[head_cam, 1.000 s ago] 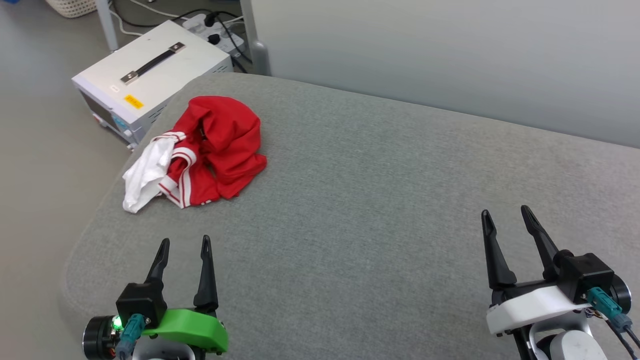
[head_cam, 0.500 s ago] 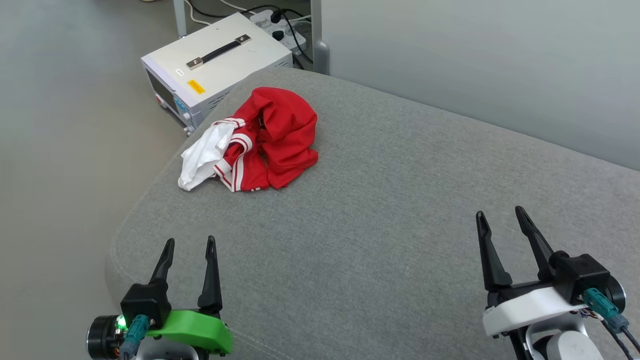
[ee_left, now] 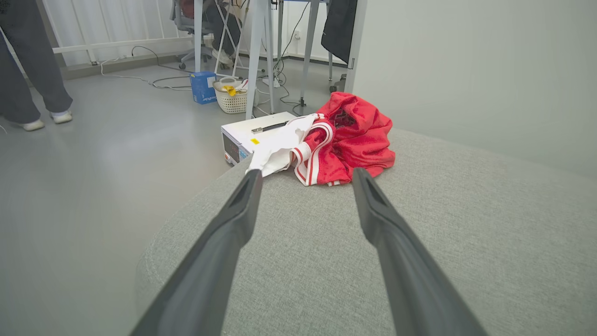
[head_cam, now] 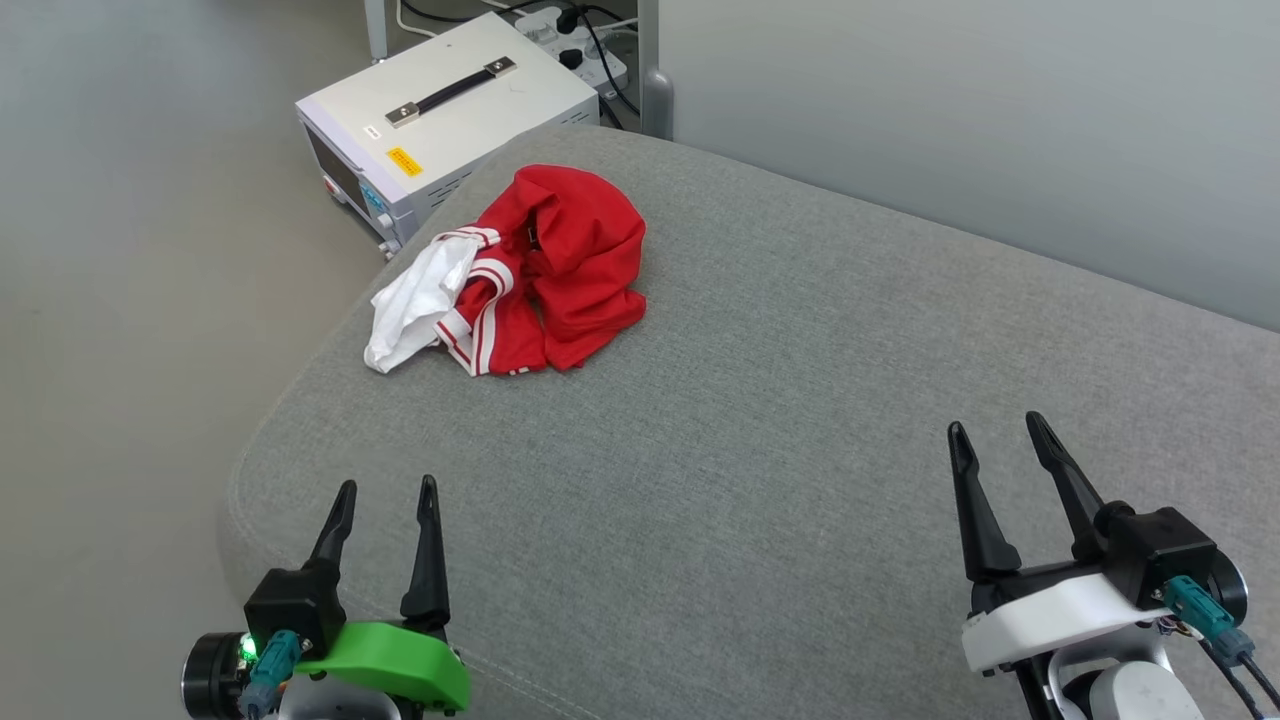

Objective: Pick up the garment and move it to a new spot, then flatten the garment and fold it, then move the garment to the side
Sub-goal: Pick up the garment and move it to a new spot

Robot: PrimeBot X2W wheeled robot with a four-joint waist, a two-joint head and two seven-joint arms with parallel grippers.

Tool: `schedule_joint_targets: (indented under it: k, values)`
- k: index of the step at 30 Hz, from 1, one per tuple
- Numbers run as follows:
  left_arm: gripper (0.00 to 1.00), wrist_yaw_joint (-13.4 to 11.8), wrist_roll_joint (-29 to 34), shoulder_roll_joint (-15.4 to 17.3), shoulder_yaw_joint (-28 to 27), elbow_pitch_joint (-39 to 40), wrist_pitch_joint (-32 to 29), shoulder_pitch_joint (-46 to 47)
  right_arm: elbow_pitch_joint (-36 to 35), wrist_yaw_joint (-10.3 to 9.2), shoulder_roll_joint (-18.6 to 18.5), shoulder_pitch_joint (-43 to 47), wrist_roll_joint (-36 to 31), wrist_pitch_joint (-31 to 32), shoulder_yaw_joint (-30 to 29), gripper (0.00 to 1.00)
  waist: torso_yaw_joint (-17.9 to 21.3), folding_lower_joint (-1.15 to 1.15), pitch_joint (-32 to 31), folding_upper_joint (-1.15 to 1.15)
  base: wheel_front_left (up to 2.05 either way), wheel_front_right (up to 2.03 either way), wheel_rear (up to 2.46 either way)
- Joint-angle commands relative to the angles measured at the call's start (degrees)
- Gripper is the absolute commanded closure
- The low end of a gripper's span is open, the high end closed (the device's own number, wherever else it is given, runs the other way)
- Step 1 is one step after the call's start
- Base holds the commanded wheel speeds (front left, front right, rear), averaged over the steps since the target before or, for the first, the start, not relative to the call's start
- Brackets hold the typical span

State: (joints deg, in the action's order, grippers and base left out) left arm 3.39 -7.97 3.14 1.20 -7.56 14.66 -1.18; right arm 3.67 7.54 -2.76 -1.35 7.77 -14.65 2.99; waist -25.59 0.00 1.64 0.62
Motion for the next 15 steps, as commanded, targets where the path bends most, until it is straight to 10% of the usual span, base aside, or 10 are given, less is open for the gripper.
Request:
schedule_joint_targets:
  k: [1,9,15]
  values:
    - [0.0,0.41,-0.87,-0.26,0.08,-0.38,0.34,0.3,-0.21,-0.05,-0.11,-0.77,-0.53,-0.35,-0.09,0.0,0.93,0.0,1.25,-0.62,0.0,0.0,0.0]
    - [0.0,3.29,-2.59,0.39,0.81,-6.95,0.34,9.42,-1.16,-0.05,-0.11,-3.24,-3.9,-0.35,-0.24,0.0,4.59,0.0,8.49,-0.62,0.0,0.0,0.0]
    - [0.0,4.05,-5.82,7.51,6.73,-15.05,-2.32,24.05,-2.32,-0.05,-0.11,-5.8,-6.09,-0.35,-0.68,0.0,8.3,0.0,15.03,-0.62,0.0,0.0,0.0]
